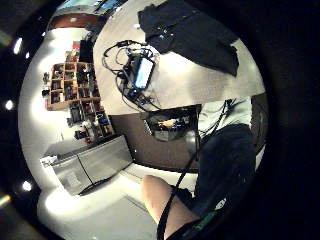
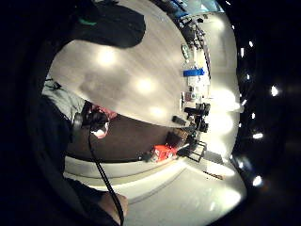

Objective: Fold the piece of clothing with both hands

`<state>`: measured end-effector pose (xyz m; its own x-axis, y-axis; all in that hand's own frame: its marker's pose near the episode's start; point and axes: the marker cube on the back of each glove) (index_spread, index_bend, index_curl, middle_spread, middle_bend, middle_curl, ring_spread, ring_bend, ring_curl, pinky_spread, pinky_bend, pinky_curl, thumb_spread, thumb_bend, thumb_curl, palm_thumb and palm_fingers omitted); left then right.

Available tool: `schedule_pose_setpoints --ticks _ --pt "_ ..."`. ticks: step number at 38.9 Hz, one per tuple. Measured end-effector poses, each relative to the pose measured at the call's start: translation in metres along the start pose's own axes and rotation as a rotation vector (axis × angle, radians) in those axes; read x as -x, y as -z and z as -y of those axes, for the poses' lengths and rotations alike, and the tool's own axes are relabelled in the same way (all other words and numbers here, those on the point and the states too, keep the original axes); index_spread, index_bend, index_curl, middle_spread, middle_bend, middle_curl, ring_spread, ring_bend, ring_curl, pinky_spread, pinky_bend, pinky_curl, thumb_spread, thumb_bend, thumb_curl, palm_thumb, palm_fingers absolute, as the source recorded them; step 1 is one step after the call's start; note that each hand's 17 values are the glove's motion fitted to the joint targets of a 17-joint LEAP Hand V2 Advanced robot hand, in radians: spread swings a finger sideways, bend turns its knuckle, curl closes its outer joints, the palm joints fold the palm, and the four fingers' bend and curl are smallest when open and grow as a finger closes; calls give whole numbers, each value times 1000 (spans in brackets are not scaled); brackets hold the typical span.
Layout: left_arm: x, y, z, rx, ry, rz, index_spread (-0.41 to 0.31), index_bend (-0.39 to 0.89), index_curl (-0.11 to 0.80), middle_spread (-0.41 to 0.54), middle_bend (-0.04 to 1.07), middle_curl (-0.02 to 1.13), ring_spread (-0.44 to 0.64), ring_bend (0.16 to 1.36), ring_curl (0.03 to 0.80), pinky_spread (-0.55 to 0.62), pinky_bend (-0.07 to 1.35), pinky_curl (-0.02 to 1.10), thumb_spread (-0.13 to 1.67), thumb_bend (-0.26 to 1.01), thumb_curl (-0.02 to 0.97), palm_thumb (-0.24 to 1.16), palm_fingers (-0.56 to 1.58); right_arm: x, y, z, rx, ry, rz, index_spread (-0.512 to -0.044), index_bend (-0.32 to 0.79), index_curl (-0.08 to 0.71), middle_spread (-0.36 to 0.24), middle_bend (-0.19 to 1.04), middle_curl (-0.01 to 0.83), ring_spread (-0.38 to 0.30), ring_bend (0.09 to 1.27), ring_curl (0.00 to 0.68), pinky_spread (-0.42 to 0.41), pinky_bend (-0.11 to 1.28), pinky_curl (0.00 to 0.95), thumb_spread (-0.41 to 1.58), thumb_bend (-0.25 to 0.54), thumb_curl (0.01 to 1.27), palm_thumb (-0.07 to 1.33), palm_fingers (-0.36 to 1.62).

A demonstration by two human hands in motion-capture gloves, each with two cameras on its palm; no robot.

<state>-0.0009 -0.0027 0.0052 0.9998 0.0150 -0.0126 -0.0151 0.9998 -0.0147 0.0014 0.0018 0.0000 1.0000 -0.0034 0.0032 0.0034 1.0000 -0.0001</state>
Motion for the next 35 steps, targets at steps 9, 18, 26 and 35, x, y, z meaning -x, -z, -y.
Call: schedule_pose_setpoints --ticks 9,18,26,35 --pt "15 -11 10 33 0 -59 54 87 29 345 165 58 384 668 183 332 460 169 850 34 74 95 33 -9 5 -6 -36 -7 38 -280 175 174 -27 190 138 -23 409 177 75 400 194 823 155 123 338 558" --pt "26 -16 15 85 31 -146 66 148 85 398 193 113 484 644 190 394 505 220 1050 7 125 105 -81 -20 1 8 -60 -13 82 -309 160 227 -33 184 199 -40 406 221 72 393 240 1003 106 170 363 557" --pt "20 -17 18 43 42 -166 72 130 121 412 182 148 535 628 187 424 491 239 1129 -11 158 107 -78 -27 -7 26 -63 -16 124 -309 144 246 -42 183 240 -68 442 260 59 392 270 1075 67 208 390 600" --pt "-11 -21 34 -70 12 -243 55 299 233 379 179 177 559 564 173 436 397 236 1163 -11 191 115 28 -26 -11 65 -65 -2 129 -318 120 250 -44 174 269 -78 458 292 43 415 301 1109 31 244 432 576"
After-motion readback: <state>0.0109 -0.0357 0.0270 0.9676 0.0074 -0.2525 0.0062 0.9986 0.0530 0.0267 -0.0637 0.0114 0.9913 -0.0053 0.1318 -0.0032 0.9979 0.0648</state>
